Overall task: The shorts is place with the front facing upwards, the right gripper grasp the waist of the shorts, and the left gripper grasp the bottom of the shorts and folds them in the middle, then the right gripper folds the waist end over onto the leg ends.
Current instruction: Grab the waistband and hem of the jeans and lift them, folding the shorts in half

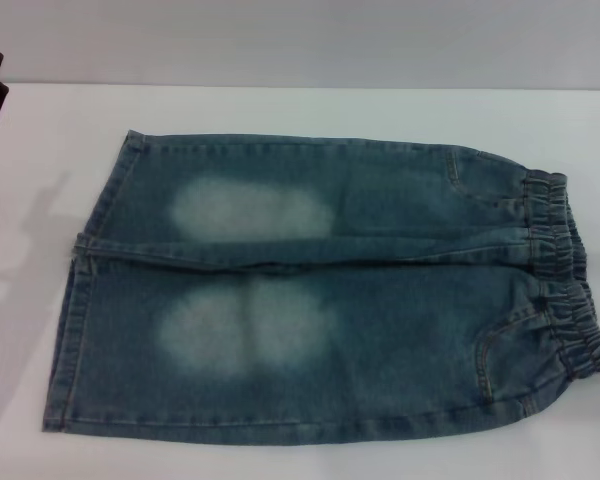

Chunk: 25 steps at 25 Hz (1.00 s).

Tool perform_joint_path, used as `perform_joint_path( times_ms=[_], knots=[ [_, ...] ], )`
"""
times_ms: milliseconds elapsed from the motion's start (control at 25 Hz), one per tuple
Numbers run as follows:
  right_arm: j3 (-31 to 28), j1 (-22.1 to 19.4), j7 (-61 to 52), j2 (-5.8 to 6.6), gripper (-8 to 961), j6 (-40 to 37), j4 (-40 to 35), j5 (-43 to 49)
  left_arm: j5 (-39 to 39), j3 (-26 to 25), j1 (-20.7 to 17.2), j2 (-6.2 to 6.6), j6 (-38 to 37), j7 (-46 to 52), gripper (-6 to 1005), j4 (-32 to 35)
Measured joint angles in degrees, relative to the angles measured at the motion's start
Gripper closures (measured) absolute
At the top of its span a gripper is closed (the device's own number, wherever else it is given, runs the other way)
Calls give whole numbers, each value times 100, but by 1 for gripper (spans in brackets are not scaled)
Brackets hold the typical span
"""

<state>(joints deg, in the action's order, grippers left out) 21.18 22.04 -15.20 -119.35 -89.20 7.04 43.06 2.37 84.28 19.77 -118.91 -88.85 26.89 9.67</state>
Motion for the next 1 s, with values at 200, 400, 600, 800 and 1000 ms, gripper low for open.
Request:
perform_joint_path(
  times_ms=[200, 400, 600, 800, 1000],
  knots=[
    [-2, 1, 0, -4, 270, -25, 30, 0, 0, 0, -22, 0, -9, 1, 270, 0],
    [-10, -9, 0, -6, 270, -9, 34, -18, 0, 1, -35, 0, 5, 4, 271, 0],
    [-9, -13, 0, 5, 270, 0, 32, -30, -17, 1, -31, -6, -12, 5, 271, 0],
    [12, 26, 0, 8, 270, 3, 26, -12, -41, 49, -24, -16, -148, 15, 272, 23],
    [-9, 35, 0, 9, 270, 8, 26, -8, -45, 59, -23, -17, -240, 17, 272, 4]
  ],
)
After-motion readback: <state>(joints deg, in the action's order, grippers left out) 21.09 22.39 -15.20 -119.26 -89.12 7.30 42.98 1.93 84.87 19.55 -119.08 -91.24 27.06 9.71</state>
